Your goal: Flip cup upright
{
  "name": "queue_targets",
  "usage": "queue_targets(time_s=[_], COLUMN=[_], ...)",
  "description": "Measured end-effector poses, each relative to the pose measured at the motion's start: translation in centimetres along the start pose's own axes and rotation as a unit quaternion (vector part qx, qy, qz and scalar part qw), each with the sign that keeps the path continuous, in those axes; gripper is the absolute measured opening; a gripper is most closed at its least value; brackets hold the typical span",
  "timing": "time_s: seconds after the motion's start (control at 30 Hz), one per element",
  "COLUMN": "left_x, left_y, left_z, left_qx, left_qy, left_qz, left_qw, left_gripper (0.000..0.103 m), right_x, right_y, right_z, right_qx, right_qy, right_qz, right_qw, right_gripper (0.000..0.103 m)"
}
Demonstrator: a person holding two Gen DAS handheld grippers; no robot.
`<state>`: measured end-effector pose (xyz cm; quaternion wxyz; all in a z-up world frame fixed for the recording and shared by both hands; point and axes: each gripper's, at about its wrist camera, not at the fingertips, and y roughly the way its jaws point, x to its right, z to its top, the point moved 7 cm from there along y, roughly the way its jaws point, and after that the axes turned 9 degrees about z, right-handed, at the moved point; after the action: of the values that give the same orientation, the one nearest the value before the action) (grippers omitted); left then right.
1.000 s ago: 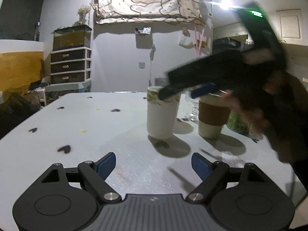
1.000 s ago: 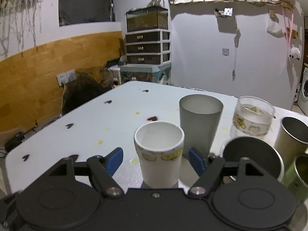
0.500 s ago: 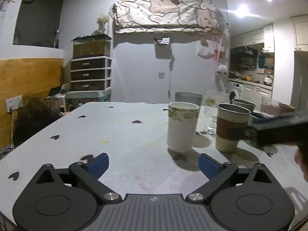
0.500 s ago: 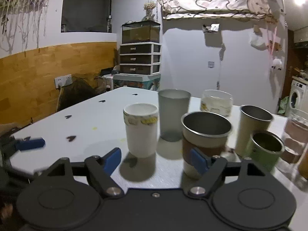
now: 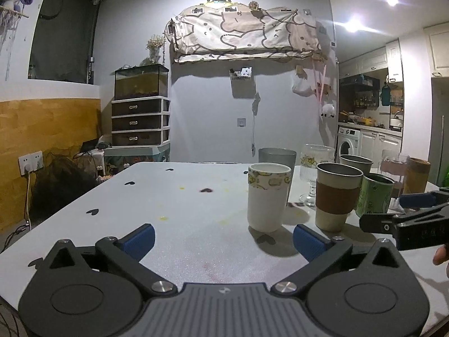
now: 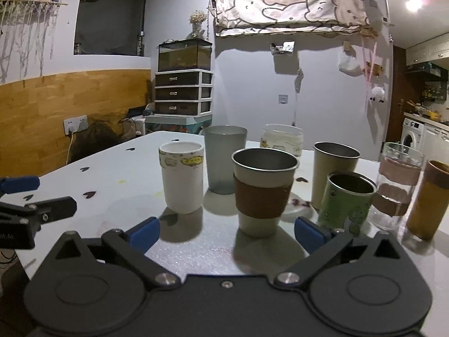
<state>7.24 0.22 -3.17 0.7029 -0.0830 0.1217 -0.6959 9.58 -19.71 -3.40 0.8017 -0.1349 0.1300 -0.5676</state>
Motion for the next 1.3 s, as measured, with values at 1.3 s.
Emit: queue_targets(time_s=[1.3], left_x=[-0.3], left_y=[0.0], left_z=[0.1], left_qx=[0.005], left_qy=[-0.008], left_qz=[0.012], left_qw=[0.9999], left_gripper=[0.103], right_x=[0.4], right_y=[-1.4], right_z=[-0.4], right_qx=[0.023], right_qy=[0.005], right_qz=[-0.017], right_qw=[1.0], right_gripper=[0.103])
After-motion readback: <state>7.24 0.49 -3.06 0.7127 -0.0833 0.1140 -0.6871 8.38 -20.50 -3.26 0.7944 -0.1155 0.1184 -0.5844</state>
